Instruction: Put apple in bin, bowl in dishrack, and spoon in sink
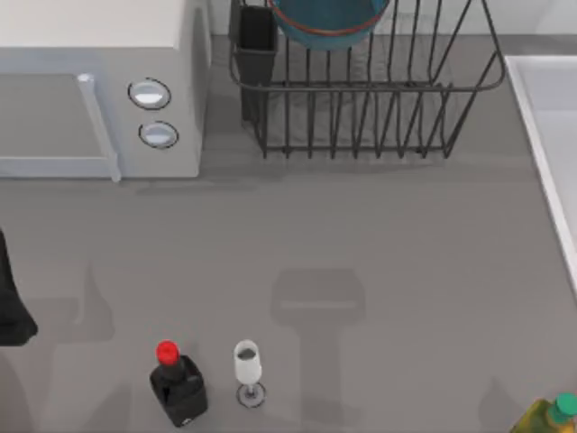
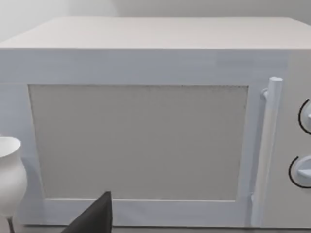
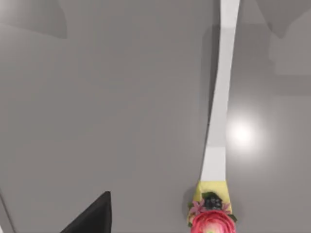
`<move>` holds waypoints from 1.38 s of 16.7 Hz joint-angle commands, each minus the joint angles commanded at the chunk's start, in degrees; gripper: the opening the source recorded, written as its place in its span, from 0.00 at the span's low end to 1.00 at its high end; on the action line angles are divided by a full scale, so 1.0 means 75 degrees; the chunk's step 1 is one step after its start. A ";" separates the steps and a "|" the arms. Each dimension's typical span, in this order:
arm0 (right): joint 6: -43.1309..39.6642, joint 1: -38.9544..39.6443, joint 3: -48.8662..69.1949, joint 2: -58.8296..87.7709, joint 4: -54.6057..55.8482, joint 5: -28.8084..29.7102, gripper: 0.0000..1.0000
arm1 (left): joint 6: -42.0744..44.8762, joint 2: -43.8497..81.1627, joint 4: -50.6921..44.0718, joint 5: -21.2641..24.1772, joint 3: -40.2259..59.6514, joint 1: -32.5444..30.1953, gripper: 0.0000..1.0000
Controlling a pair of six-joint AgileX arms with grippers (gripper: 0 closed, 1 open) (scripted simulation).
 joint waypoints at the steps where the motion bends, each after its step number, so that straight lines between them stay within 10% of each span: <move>1: 0.0008 -0.0002 -0.0106 0.0091 0.0175 0.0003 1.00 | 0.0000 0.0000 0.0000 0.0000 0.0000 0.0000 1.00; 15: 0.0021 -0.0018 -0.1804 0.1632 0.3443 0.0006 1.00 | 0.0000 0.0000 0.0000 0.0000 0.0000 0.0000 1.00; 23: 0.0021 -0.0018 -0.1804 0.1632 0.3443 0.0006 0.40 | 0.0000 0.0000 0.0000 0.0000 0.0000 0.0000 1.00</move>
